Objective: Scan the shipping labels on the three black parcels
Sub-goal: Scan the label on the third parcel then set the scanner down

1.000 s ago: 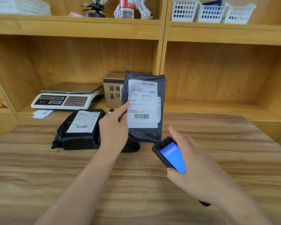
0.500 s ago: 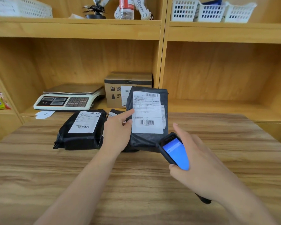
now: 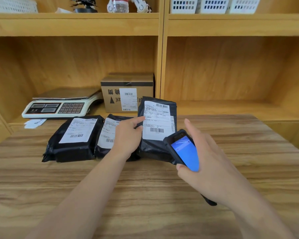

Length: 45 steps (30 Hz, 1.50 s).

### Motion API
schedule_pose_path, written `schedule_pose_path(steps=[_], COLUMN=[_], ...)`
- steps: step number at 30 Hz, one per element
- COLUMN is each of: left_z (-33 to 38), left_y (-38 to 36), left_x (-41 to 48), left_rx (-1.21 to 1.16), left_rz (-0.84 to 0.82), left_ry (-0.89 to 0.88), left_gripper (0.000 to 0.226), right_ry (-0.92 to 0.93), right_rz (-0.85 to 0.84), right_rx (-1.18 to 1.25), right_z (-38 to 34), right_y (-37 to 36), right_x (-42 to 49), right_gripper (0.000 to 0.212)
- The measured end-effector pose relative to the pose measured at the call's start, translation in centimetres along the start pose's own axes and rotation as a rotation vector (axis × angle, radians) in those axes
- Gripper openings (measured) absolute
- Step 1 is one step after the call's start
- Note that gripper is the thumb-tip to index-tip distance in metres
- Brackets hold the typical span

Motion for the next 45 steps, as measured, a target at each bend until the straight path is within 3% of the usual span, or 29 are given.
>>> schedule_pose_path(steps=[19,26,31,40,45], left_z=[-1.5,-1.7,-1.7,0.5,0.7], left_y=[-2.9,-2.9,-2.8,-0.6,-0.5], left_x=[2.3,3.7,3.4,2.7,0.5], left_rx=[0.145,0.331,0.411,0.435,0.414], left_rz=[-0.060,-0.059,-0.061,0.065,0.051], left_ry=[0.133,0.121,0.039,-0.103,-0.220], left_gripper=[0.034,0.035,0.047,0.040,0.041], right_ry=[-0.082,-0.080,-0.079,-0.110,-0.167], right_rz=[0.079,0.076,0.096,0.108,0.136], right_rx=[0.025,0.062,0.050,0.014,-0.032], right_z=[2.2,2.5,3.0,3.8,4.6], right_y=[0.6,0.2,0.2,0.0,-0.3], right_x=[0.5,0.8,1.0,1.2,1.1], right_gripper=[0.102,0.100,0.102,0.102,0.103])
Point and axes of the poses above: each hand's wrist, its own x-axis towards the middle knuckle, its own y-axis out of the back of the hand, z = x × y, the point moved 4 cm from there along x, towards the middle knuckle, and after that the axes turned 10 degrees about y, right-handed, at the moved point
